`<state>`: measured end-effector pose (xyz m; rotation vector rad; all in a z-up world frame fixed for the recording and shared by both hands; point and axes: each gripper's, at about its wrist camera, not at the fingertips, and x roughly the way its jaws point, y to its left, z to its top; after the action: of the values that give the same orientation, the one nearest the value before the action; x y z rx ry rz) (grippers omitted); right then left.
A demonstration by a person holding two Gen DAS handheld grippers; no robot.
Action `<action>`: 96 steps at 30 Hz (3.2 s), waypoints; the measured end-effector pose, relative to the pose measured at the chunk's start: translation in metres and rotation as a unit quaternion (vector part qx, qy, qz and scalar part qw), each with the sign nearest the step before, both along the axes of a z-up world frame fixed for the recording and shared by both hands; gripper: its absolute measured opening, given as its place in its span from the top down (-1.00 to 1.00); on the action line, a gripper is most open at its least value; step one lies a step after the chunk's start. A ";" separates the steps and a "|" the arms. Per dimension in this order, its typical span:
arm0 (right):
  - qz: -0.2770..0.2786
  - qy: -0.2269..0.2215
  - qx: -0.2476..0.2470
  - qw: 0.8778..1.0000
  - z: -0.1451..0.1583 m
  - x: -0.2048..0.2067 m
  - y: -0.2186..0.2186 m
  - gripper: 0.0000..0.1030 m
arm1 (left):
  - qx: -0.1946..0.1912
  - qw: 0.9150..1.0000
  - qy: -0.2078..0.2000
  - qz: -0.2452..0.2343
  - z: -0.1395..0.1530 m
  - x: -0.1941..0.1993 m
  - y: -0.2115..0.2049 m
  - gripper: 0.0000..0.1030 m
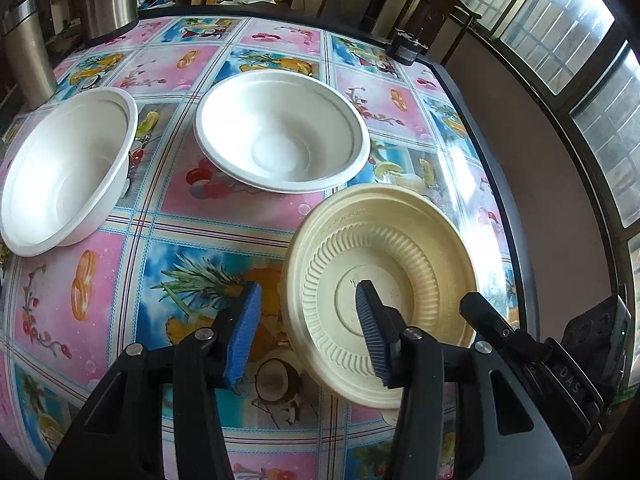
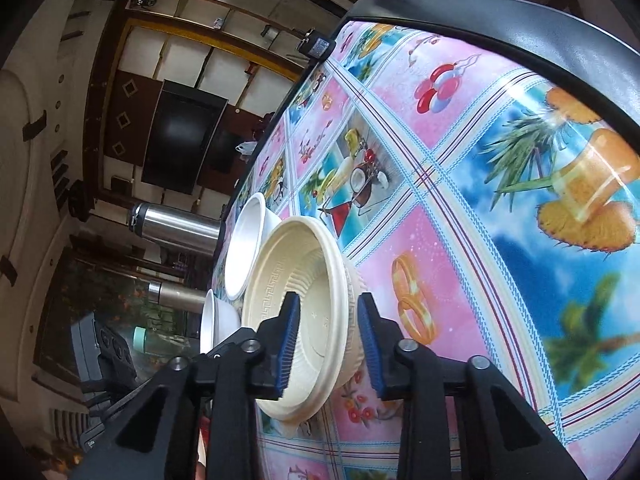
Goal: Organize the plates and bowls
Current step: 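Lift the beige bowls with both tools toward the red plate stack, then carry both held beige bowls over the red plate stack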
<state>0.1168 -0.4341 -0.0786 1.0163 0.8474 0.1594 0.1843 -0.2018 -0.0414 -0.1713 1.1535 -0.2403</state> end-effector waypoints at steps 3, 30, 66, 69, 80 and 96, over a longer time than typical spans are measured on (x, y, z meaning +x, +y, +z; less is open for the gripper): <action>0.000 0.008 -0.009 1.000 -0.002 0.001 0.000 0.71 | 0.007 1.000 0.001 0.004 -0.003 0.001 0.001 0.46; 0.080 -0.013 -0.082 0.993 0.006 -0.004 0.052 0.81 | -0.003 1.000 0.017 0.024 -0.009 -0.038 0.052 0.79; 0.210 -0.167 -0.207 0.941 0.037 -0.092 0.206 0.81 | -0.045 0.996 -0.014 0.080 -0.007 -0.157 0.200 0.75; 0.208 -0.176 -0.209 0.939 0.041 -0.097 0.211 0.81 | -0.048 0.996 -0.018 0.077 -0.004 -0.161 0.206 0.75; 0.217 -0.186 -0.176 0.942 0.042 -0.107 0.239 0.81 | -0.013 0.995 -0.053 0.081 0.008 -0.178 0.236 0.76; 0.264 -0.200 -0.139 0.933 0.064 -0.092 0.322 0.82 | 0.017 0.981 -0.110 0.156 0.034 -0.195 0.317 0.76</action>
<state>0.0251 -0.1118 -0.0150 0.4445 0.7240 0.6641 -0.0106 0.1155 -0.0074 -0.2857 0.8951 0.0378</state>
